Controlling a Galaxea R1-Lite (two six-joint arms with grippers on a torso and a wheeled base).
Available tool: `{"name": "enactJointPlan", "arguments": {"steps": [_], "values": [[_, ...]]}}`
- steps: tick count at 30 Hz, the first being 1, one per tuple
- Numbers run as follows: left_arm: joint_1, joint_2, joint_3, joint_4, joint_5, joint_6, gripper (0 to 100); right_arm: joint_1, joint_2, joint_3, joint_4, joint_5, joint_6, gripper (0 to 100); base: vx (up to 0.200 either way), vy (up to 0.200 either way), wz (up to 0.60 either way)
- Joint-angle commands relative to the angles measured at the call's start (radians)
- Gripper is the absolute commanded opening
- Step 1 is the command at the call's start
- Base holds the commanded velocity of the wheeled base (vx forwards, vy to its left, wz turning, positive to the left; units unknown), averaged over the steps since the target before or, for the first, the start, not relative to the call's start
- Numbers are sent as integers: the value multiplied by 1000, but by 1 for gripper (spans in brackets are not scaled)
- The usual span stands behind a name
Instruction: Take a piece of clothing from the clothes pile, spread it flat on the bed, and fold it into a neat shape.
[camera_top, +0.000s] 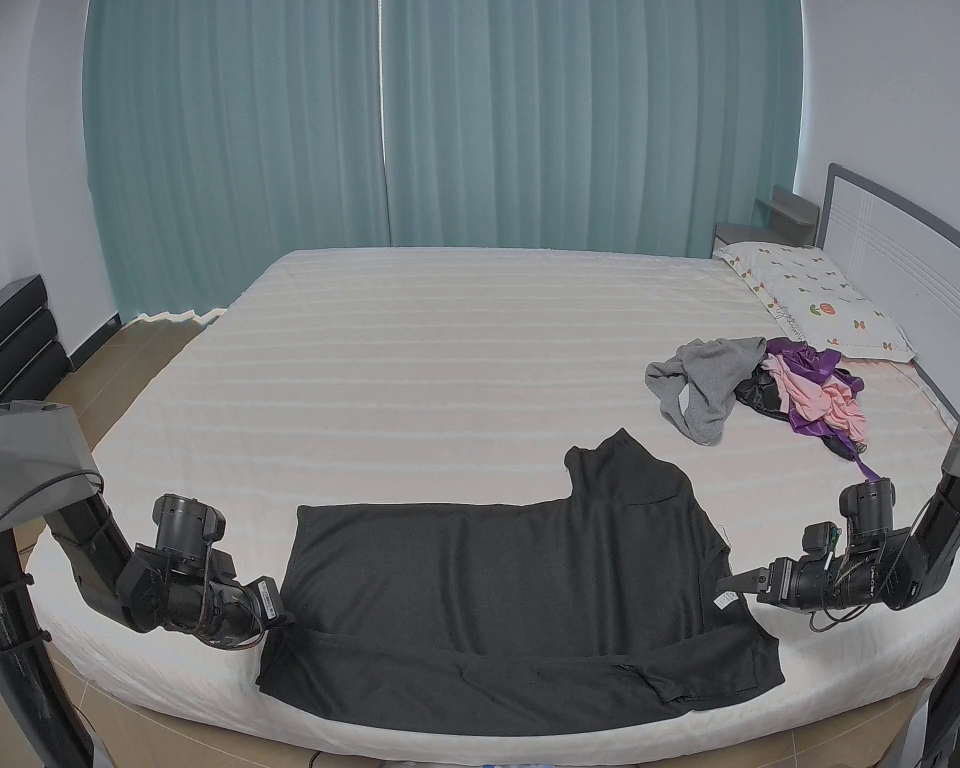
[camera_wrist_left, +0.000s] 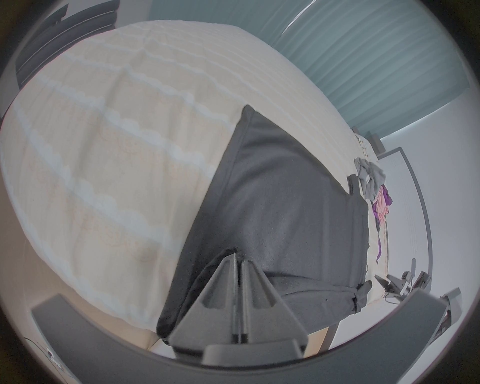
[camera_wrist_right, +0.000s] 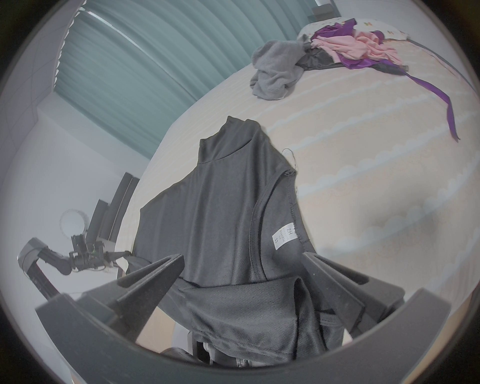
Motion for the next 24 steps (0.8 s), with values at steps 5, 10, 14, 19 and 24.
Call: {"name": "enactJointPlan", "arguments": {"steps": [5, 10, 14, 19, 24], "values": [[47, -61, 6, 1, -2, -7, 0, -18, 33, 6, -1, 50, -82, 100, 0, 0, 0], [45, -61, 13, 3, -2, -7, 0, -37, 65, 6, -1, 86, -159, 100, 0, 0, 0], [45, -58, 16, 1, -2, -7, 0, -46, 90, 2, -1, 93, -186, 100, 0, 0, 0], [44, -55, 16, 1, -2, -7, 0, -54, 103, 3, -1, 129, -217, 100, 0, 0, 0], [42, -55, 16, 1, -2, -7, 0, -57, 157, -8, -16, 148, -271, 100, 0, 0, 0]]}}
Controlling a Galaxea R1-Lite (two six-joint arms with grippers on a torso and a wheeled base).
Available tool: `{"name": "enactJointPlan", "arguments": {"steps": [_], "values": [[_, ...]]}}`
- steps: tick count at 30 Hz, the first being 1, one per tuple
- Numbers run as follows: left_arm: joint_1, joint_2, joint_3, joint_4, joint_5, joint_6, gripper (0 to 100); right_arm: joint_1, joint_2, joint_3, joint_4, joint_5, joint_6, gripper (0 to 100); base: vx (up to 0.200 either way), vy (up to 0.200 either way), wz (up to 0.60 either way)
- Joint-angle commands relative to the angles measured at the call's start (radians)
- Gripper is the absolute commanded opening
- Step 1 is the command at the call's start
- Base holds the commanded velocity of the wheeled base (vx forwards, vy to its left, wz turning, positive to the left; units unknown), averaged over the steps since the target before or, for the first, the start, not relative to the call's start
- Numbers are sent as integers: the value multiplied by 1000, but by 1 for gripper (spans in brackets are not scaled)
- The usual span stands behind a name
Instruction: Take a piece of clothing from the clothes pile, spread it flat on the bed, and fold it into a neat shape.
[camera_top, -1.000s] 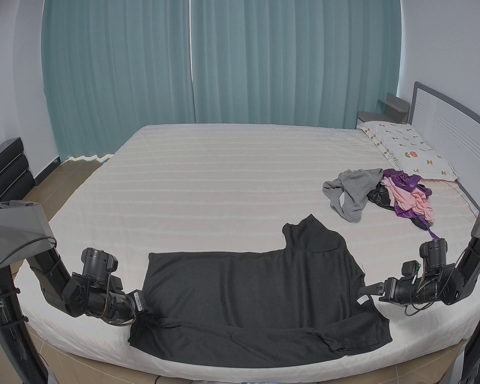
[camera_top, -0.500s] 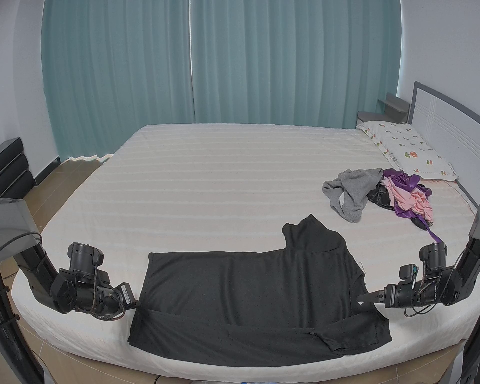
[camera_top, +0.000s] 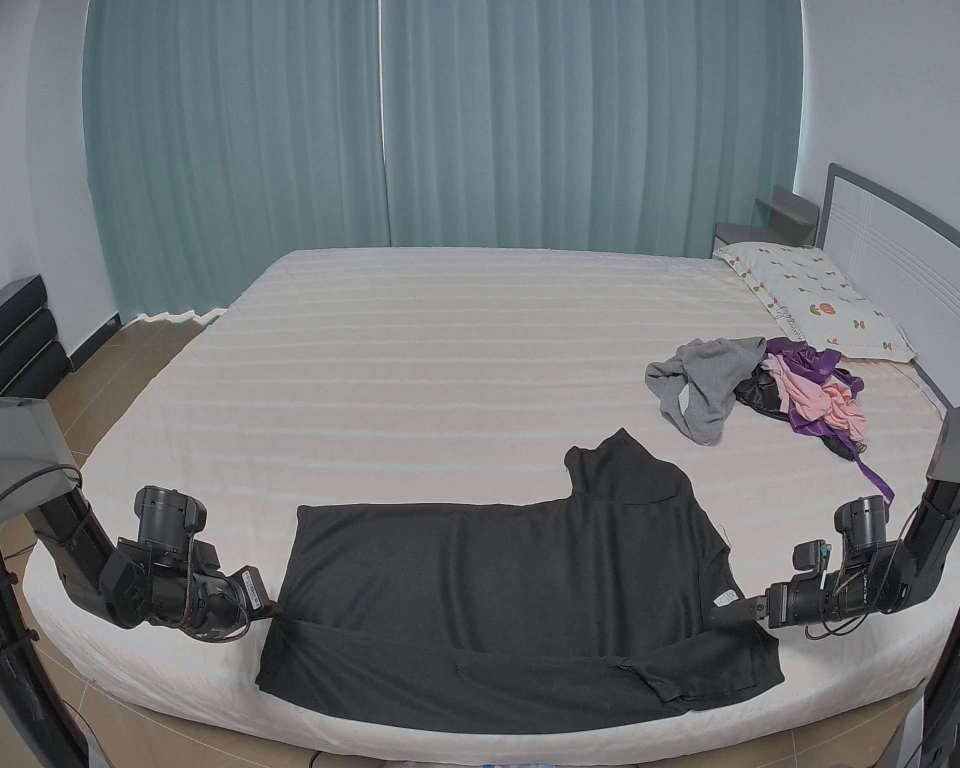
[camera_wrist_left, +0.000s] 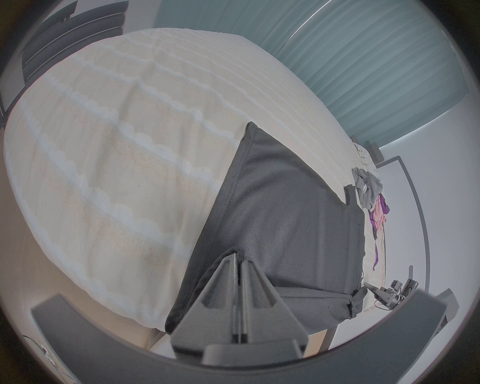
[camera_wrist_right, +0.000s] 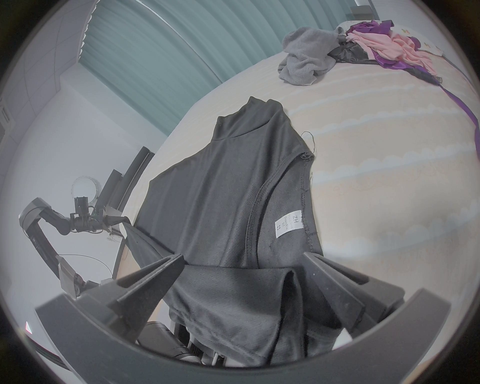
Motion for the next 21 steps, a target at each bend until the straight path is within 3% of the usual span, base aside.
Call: {"name": "enactJointPlan", "arguments": {"steps": [1, 11, 15, 21], "values": [[-1, 1, 0, -1, 0, 0, 0, -2, 52, -4, -20, 4, -17, 100, 0, 0, 0], [-3, 1, 0, 1, 0, 0, 0, -22, 101, 30, -114, 4, -48, 100, 0, 0, 0], [-3, 3, 0, 1, 0, 0, 0, -40, 112, 45, -124, 38, -100, 100, 0, 0, 0], [-4, 1, 0, 1, 0, 0, 0, -59, 115, 50, -124, 58, -106, 100, 0, 0, 0]]}}
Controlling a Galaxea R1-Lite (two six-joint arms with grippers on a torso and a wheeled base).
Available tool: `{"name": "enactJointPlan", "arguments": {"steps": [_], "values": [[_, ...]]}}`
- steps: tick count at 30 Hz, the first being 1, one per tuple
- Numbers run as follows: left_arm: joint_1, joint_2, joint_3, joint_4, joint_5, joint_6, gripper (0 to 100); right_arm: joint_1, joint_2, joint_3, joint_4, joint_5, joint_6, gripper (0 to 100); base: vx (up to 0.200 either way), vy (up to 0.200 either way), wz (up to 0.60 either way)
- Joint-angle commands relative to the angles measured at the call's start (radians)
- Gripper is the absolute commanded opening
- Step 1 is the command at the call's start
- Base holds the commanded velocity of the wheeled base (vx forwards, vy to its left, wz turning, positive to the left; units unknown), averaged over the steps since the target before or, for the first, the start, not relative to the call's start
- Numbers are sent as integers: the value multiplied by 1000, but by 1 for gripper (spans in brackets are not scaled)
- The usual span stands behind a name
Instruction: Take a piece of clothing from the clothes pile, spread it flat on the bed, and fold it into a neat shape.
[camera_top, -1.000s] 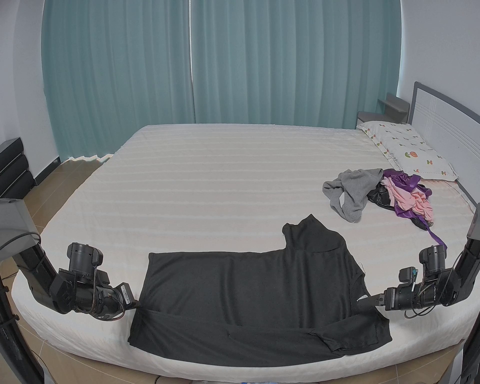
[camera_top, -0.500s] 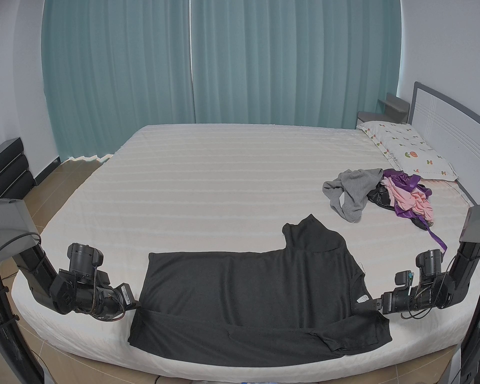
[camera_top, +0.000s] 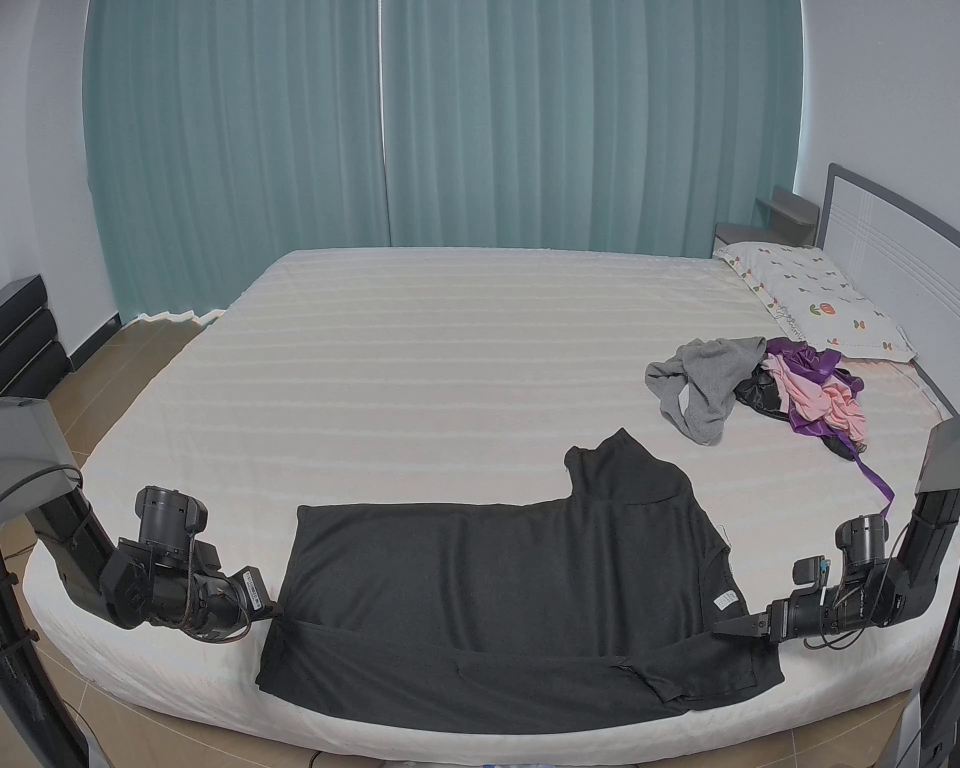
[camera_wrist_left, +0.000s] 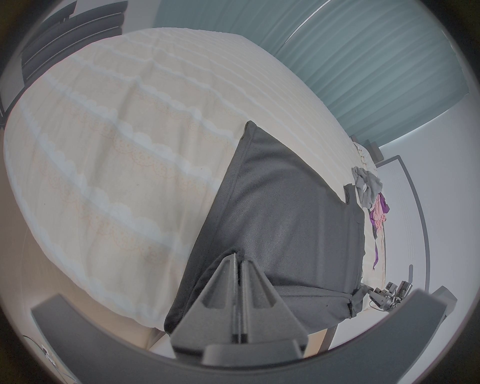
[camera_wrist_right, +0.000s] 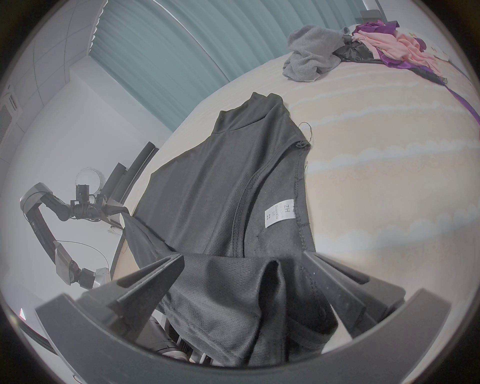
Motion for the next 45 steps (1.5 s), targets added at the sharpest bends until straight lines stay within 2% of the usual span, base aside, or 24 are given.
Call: {"name": "enactJointPlan", "arguments": {"steps": [1, 5, 6, 18, 26, 45], "values": [[0, 1, 0, -1, 0, 0, 0, -11, 9, 4, 0, 12, -1, 100, 0, 0, 0], [0, 1, 1, -1, 0, 0, 0, -15, 11, 1, -1, 14, 0, 100, 0, 0, 0], [0, 1, 1, 1, 0, 0, 0, -18, 9, 1, -1, 14, 0, 0, 0, 0, 0], [0, -3, 1, 3, 0, 0, 0, -41, -10, 17, -1, 42, -1, 0, 0, 0, 0], [0, -26, 20, 3, 0, 0, 0, -60, -98, 35, 0, 66, 8, 0, 0, 0, 0], [9, -235, 147, 3, 0, -2, 0, -69, -340, 178, 4, 75, 17, 0, 0, 0, 0]]}}
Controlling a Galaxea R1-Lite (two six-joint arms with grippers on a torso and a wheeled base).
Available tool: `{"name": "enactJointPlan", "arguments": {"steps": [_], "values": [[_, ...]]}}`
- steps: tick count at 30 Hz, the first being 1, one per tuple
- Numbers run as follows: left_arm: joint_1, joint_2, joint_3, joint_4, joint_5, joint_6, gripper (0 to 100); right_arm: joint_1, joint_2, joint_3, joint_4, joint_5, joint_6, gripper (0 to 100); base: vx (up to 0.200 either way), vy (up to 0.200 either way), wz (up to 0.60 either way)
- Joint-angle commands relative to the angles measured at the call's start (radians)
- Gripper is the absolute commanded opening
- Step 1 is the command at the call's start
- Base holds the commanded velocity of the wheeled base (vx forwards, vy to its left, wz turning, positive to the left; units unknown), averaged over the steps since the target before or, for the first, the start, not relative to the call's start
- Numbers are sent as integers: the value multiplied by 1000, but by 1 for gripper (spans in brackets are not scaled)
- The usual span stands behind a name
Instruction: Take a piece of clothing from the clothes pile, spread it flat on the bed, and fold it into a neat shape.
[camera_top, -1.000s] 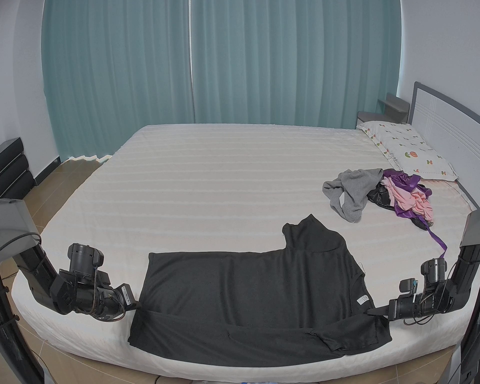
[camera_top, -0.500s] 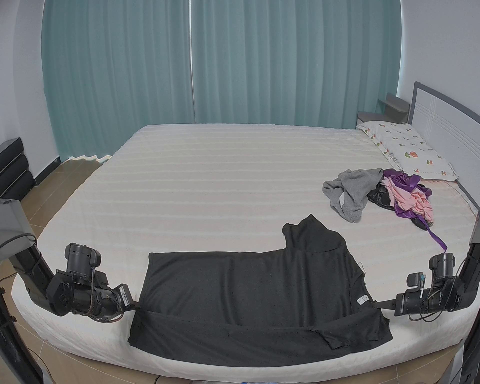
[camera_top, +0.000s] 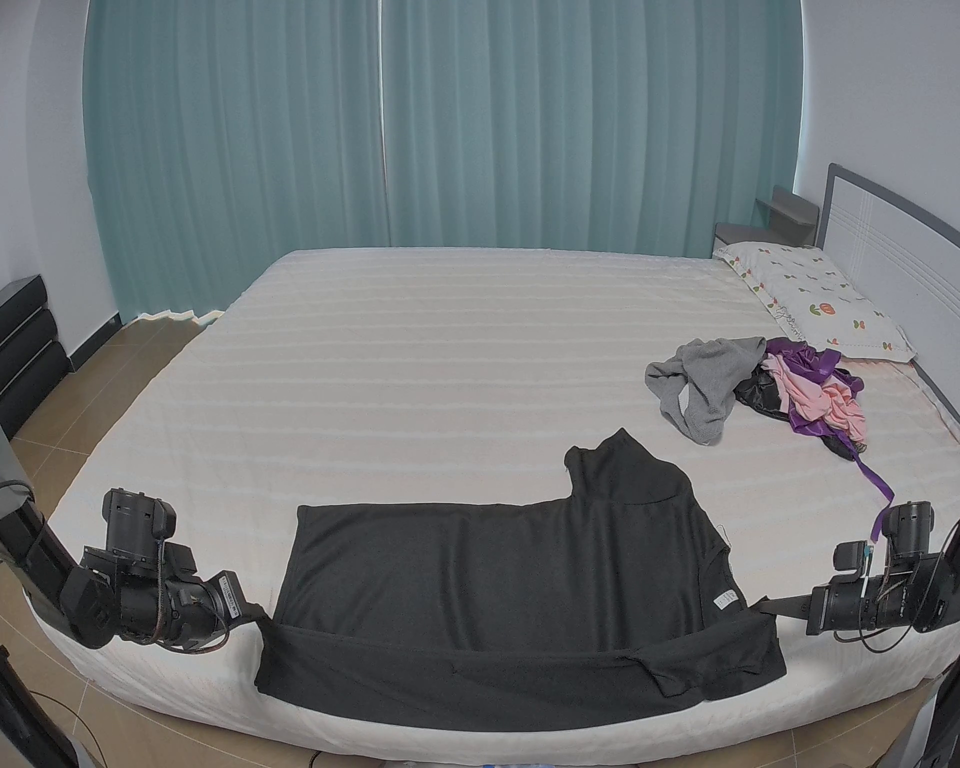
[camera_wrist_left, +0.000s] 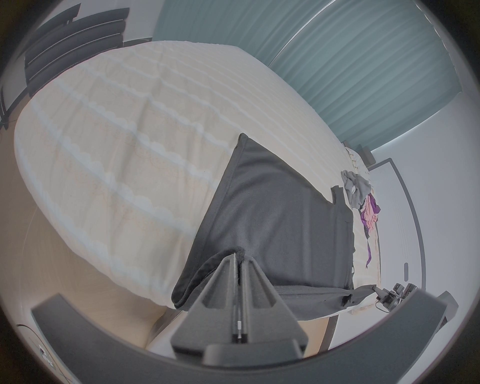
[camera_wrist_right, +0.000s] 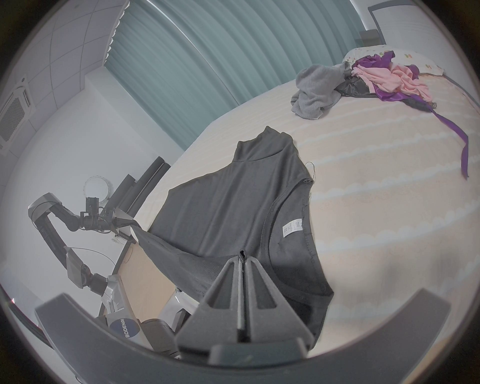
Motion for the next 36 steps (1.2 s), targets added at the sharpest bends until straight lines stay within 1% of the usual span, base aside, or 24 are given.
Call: {"name": "enactJointPlan", "arguments": {"steps": [1, 5, 8, 10, 16, 24, 28, 32, 36], "values": [[1, -72, 39, 1, 0, 0, 0, -2, -87, 49, -1, 2, -1, 0, 0, 0, 0], [1, -89, 70, 0, -1, 1, 0, -3, -133, 82, -2, 3, -1, 0, 0, 0, 0], [1, -85, 93, -3, 0, 5, 0, -5, -169, 105, -2, 23, -1, 0, 0, 0, 0], [3, -89, 101, -3, -1, 5, 0, -8, -182, 110, 2, 25, 0, 0, 0, 0, 0], [15, -93, 119, -8, -1, 0, 0, -37, -209, 145, 5, 25, -3, 0, 0, 0, 0], [49, -164, 130, -6, -3, -3, 0, -42, -238, 191, 4, 23, -7, 0, 0, 0, 0], [58, -208, 134, 0, -8, -3, 0, -65, -258, 191, 16, 23, -7, 0, 0, 0, 0], [52, -204, 147, 3, -8, -2, 0, -68, -255, 191, 36, 23, -9, 0, 0, 0, 0], [39, -153, 139, 3, -8, -2, 0, -62, -241, 188, 39, 21, -9, 0, 0, 0, 0]]}}
